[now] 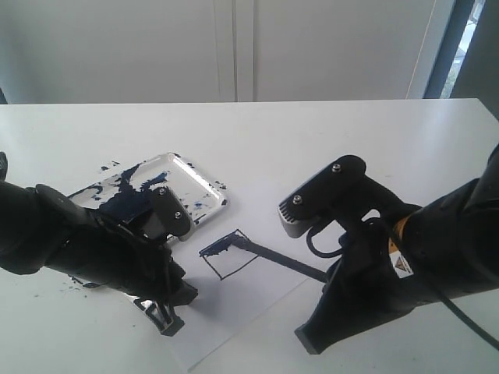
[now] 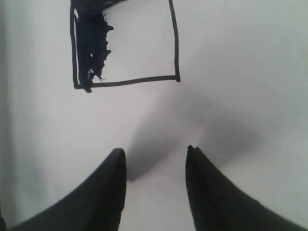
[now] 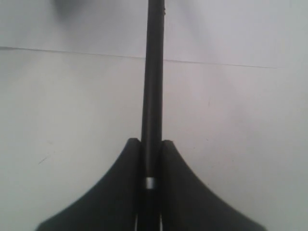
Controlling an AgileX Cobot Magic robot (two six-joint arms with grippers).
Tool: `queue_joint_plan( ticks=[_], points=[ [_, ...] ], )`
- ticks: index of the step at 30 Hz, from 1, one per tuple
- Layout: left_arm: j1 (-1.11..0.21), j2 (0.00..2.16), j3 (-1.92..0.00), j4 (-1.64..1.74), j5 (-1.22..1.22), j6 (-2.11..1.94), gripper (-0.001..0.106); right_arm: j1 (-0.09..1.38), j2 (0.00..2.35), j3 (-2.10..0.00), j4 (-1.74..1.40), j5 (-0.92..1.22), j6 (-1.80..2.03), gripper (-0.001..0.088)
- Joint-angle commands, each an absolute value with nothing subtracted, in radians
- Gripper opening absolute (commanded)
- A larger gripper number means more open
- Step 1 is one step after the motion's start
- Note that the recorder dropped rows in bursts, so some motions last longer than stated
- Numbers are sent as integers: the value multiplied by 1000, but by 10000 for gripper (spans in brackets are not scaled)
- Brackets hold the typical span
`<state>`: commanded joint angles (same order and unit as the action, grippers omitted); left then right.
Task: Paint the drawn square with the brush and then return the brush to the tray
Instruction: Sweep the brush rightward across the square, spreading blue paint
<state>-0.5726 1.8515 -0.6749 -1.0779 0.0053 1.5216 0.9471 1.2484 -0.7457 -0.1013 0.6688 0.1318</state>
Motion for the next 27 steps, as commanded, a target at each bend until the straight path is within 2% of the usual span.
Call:
queue_joint_plan(
  ticks=[14, 20, 27],
  points=[
    [-573, 1851, -675, -1078, 5, 1522, 471, 945, 1248, -746, -110, 665, 113, 0],
    [-573, 1851, -675, -1078, 5, 1522, 471, 945, 1248, -746, -251, 701, 257, 0],
    [-573, 1851, -675, -1078, 5, 1522, 471, 945, 1248, -746, -263, 709, 267, 0]
  ],
)
